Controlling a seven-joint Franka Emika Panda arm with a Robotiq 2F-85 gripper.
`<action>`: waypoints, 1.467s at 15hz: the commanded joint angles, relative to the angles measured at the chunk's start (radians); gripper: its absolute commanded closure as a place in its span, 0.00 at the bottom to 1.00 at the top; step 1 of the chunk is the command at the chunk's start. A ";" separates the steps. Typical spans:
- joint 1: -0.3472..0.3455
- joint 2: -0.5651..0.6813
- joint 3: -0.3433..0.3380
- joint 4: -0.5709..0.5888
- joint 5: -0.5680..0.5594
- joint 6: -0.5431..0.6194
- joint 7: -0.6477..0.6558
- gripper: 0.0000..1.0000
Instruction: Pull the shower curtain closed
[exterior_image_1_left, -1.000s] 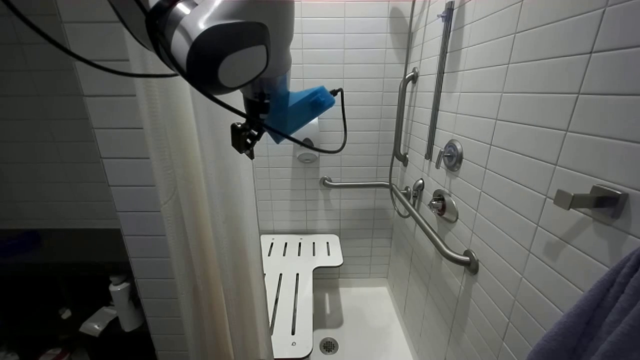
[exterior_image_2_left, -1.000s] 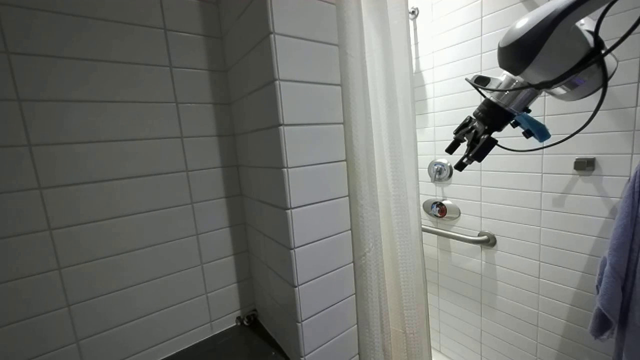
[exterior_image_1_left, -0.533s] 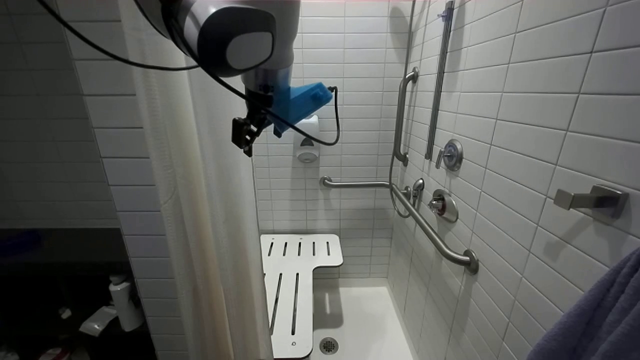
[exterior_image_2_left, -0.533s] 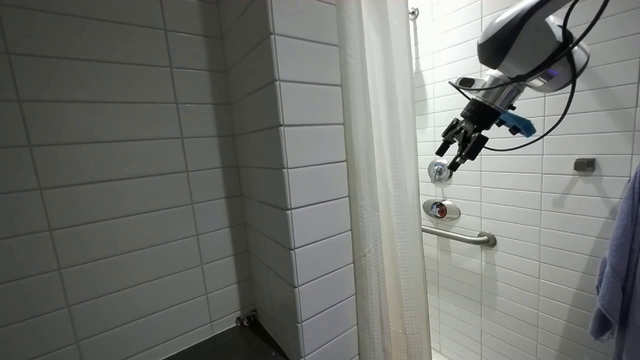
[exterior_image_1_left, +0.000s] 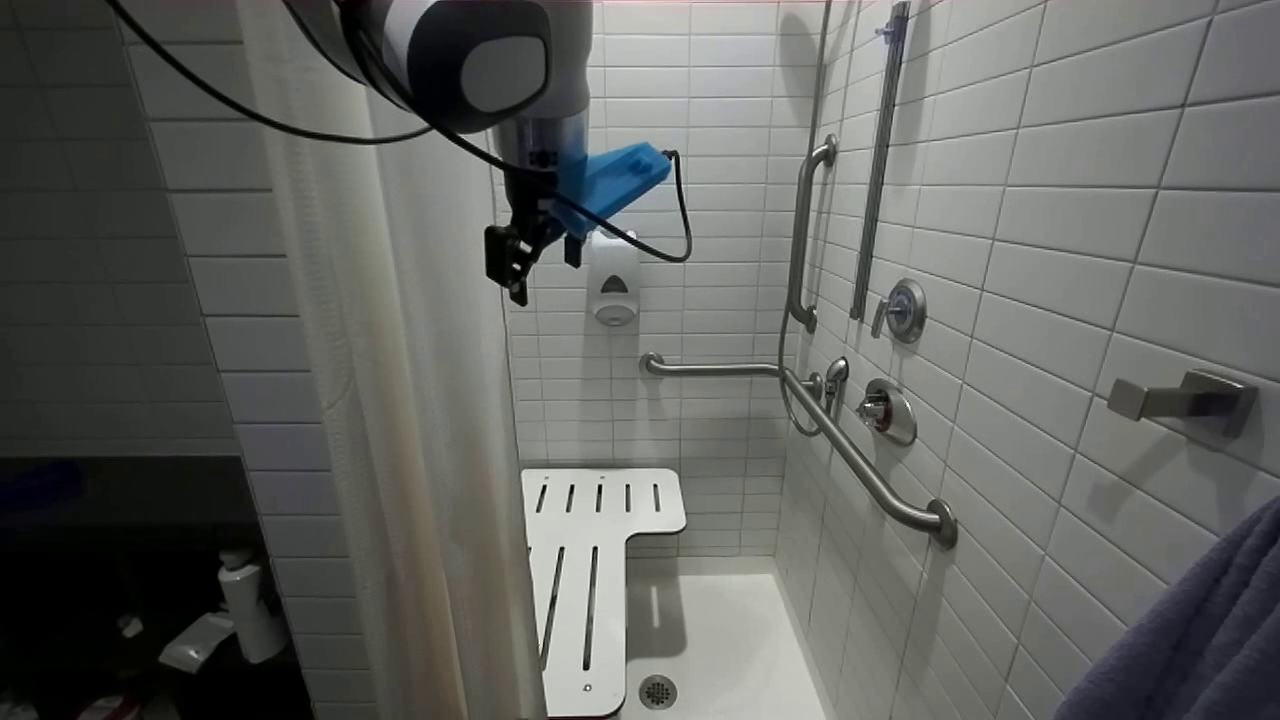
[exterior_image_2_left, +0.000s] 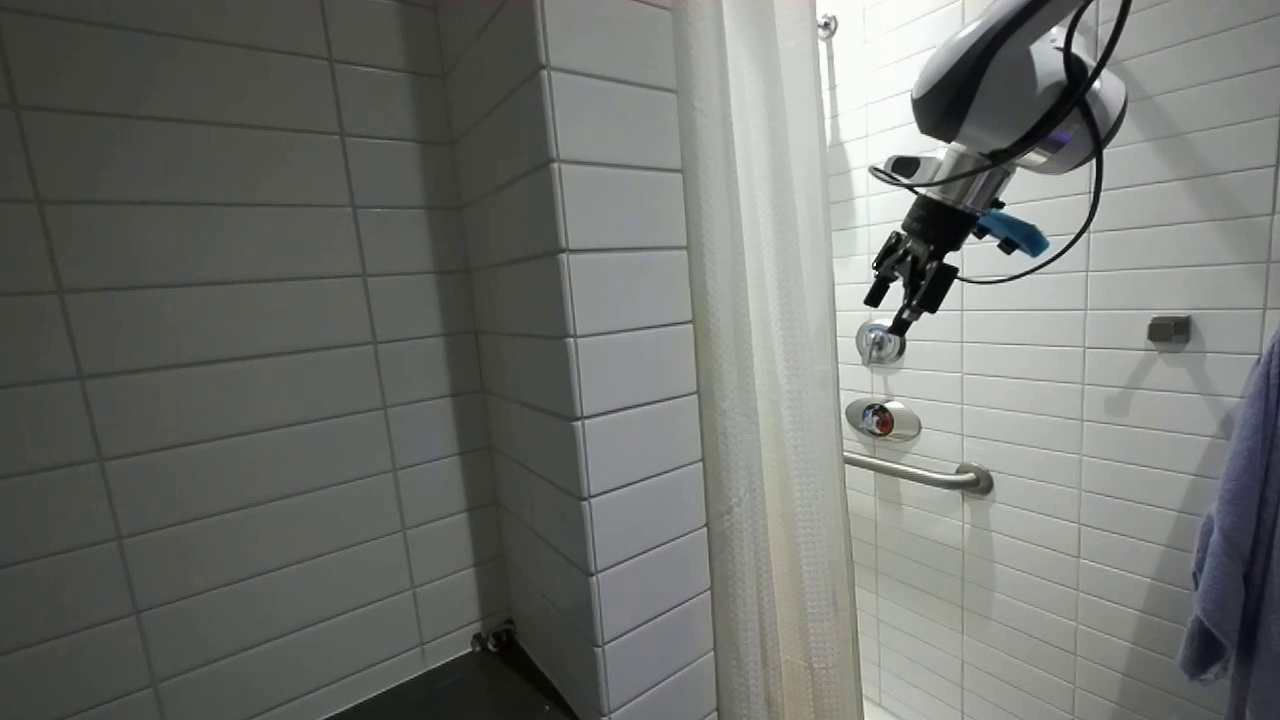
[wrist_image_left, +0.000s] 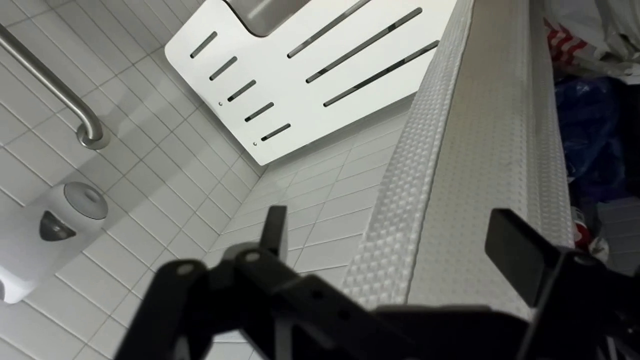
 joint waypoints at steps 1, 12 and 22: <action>-0.110 0.051 0.132 0.063 -0.052 -0.027 0.014 0.00; -0.145 0.014 0.281 0.117 -0.034 0.018 -0.083 0.00; -0.139 0.004 0.283 0.125 0.173 0.060 -0.210 0.00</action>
